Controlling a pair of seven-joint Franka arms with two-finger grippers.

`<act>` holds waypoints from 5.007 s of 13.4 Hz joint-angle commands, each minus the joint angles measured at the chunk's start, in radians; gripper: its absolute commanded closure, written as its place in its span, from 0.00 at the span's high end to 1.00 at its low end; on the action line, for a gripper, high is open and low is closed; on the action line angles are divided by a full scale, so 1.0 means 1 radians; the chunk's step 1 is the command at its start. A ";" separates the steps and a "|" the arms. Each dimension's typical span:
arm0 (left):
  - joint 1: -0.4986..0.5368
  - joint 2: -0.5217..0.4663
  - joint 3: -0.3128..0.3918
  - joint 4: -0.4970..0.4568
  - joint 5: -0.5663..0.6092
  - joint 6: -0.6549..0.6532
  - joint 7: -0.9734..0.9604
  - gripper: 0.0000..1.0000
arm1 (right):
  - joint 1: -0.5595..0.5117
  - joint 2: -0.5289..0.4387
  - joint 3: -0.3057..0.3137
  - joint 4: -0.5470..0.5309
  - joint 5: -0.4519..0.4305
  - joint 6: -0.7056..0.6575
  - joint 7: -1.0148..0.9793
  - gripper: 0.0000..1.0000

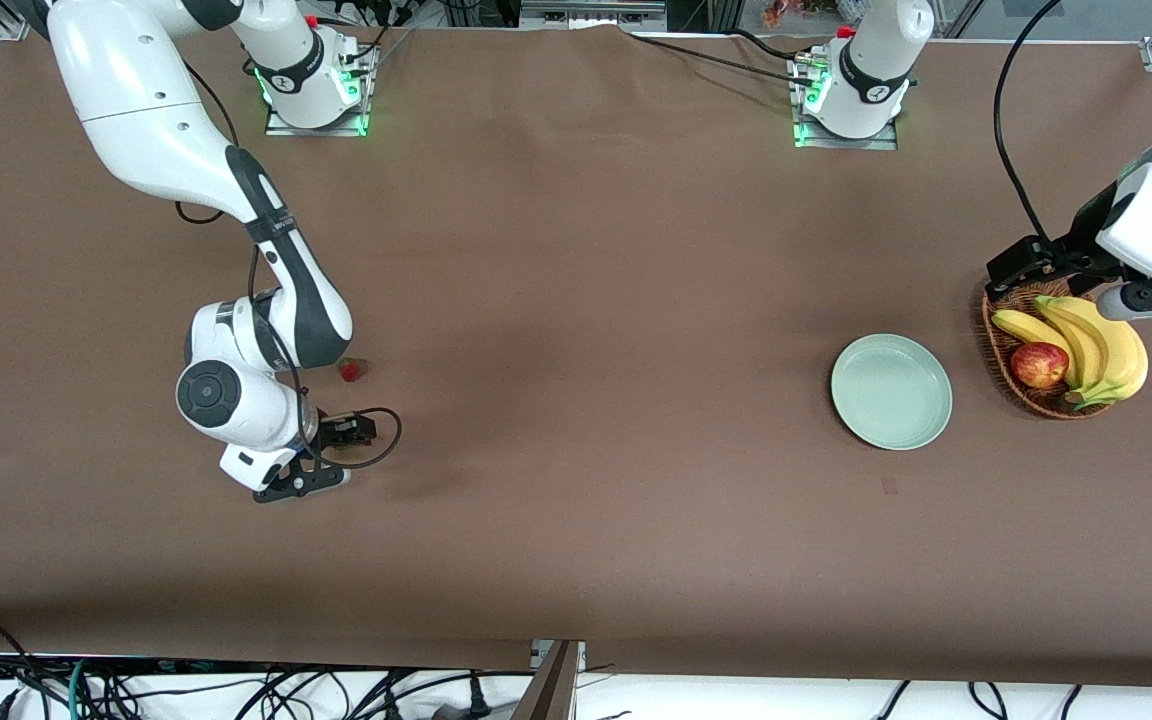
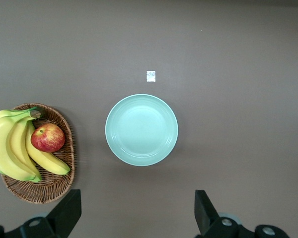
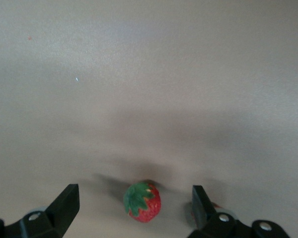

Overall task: Collect all strawberries into plate
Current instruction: 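Reach down and grasp a strawberry with the right gripper, then carry the strawberry to mid-table and release it with the right gripper, then grasp the mid-table strawberry with the left gripper while the right gripper reaches another, then carry the strawberry over the plate with the left gripper while the right gripper grasps another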

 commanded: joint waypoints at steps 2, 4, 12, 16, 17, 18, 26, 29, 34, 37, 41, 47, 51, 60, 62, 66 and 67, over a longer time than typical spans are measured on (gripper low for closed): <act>-0.001 0.009 -0.004 0.027 0.014 -0.020 -0.008 1.00 | 0.000 -0.001 0.002 -0.026 0.010 0.002 -0.004 1.00; -0.001 0.009 -0.004 0.027 0.014 -0.020 -0.006 1.00 | -0.001 -0.001 0.002 -0.038 0.010 0.002 -0.004 0.94; -0.001 0.009 -0.004 0.027 0.008 -0.020 -0.008 1.00 | 0.002 -0.010 0.023 -0.026 0.013 -0.024 0.001 0.00; -0.001 0.009 -0.004 0.027 0.008 -0.022 -0.008 1.00 | 0.057 -0.010 0.106 0.009 0.011 -0.015 0.179 0.00; -0.001 0.009 -0.004 0.027 0.008 -0.020 -0.008 1.00 | 0.094 -0.005 0.111 0.041 0.011 -0.015 0.267 0.00; -0.001 0.009 -0.004 0.027 0.007 -0.022 -0.005 1.00 | 0.147 -0.002 0.111 0.061 0.010 -0.011 0.356 0.00; -0.001 0.009 -0.004 0.027 0.007 -0.022 -0.006 1.00 | 0.554 0.215 0.103 0.276 0.007 0.317 0.933 0.00; -0.001 0.011 -0.004 0.024 0.005 -0.022 0.000 1.00 | 0.614 0.326 0.103 0.414 0.007 0.396 1.012 0.00; -0.002 0.012 -0.004 0.012 0.005 -0.022 -0.003 1.00 | 0.639 0.355 0.103 0.445 0.007 0.412 1.041 0.67; -0.002 0.012 -0.004 0.010 0.005 -0.022 -0.006 1.00 | 0.616 0.322 0.100 0.445 0.008 0.392 1.027 1.00; -0.033 0.099 -0.012 0.012 -0.022 -0.075 -0.002 1.00 | 0.466 0.171 0.108 0.442 0.008 0.097 0.966 1.00; -0.055 0.204 -0.157 -0.123 -0.041 0.111 -0.319 1.00 | 0.286 0.055 0.105 0.436 0.011 -0.287 0.661 1.00; -0.102 0.245 -0.286 -0.243 -0.030 0.348 -0.502 1.00 | 0.176 0.047 0.102 0.436 0.007 -0.465 0.466 1.00; -0.252 0.415 -0.285 -0.426 0.042 0.790 -0.592 1.00 | 0.079 -0.014 -0.007 0.221 0.002 -0.492 0.148 1.00; -0.280 0.451 -0.283 -0.424 0.044 0.839 -0.591 1.00 | 0.063 -0.066 -0.019 0.102 0.010 -0.409 0.130 1.00; -0.282 0.469 -0.283 -0.424 0.097 0.845 -0.591 1.00 | 0.062 -0.174 -0.022 -0.164 0.011 -0.205 0.128 1.00; -0.282 0.474 -0.283 -0.423 0.111 0.845 -0.591 0.97 | 0.060 -0.188 -0.022 -0.204 0.011 -0.174 0.128 1.00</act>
